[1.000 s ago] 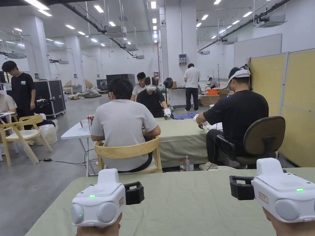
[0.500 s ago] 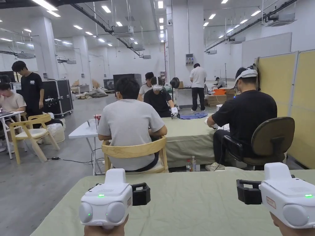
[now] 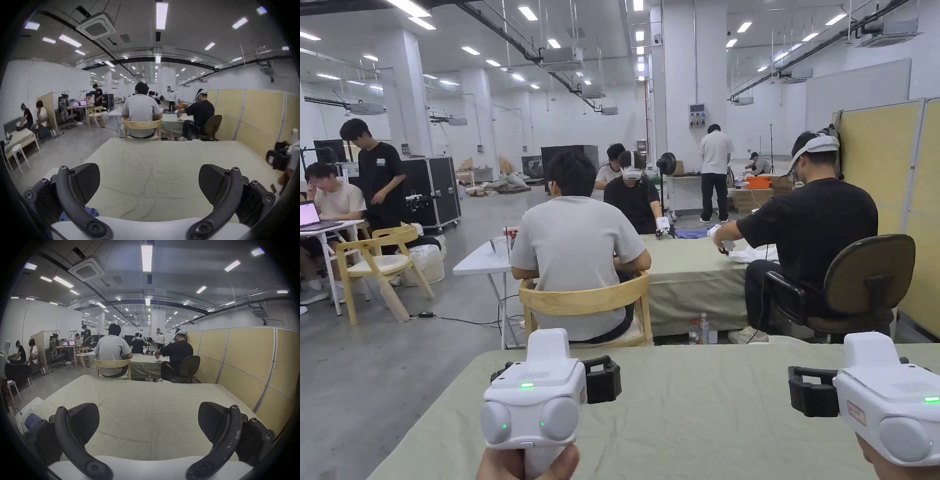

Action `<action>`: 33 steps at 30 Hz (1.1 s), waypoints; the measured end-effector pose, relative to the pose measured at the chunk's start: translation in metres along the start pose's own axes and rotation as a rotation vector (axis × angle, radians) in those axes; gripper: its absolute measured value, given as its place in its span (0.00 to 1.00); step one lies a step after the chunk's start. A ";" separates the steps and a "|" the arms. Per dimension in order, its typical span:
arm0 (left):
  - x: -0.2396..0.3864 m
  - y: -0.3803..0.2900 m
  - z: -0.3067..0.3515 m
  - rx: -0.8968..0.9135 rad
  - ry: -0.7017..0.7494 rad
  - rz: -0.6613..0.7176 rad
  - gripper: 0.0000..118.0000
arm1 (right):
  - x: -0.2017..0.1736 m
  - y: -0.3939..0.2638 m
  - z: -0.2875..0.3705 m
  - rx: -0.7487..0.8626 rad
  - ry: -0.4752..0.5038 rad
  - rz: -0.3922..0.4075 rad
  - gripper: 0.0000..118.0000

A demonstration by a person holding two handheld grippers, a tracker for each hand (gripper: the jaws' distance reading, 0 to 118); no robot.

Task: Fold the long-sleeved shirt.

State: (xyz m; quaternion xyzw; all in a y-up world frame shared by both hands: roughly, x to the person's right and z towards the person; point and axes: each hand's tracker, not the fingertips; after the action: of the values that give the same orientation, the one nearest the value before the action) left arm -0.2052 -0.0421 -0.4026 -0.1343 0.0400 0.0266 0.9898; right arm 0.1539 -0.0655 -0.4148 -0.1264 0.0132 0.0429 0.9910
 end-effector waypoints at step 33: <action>0.004 -0.012 0.006 0.033 -0.038 -0.058 1.00 | 0.009 -0.001 0.006 -0.004 -0.017 0.002 1.00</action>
State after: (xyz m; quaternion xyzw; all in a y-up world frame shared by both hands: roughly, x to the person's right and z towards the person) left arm -0.2002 -0.0519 -0.3936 -0.1187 0.0179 -0.0001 0.9928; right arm 0.1629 -0.0643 -0.4090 -0.1280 0.0048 0.0449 0.9907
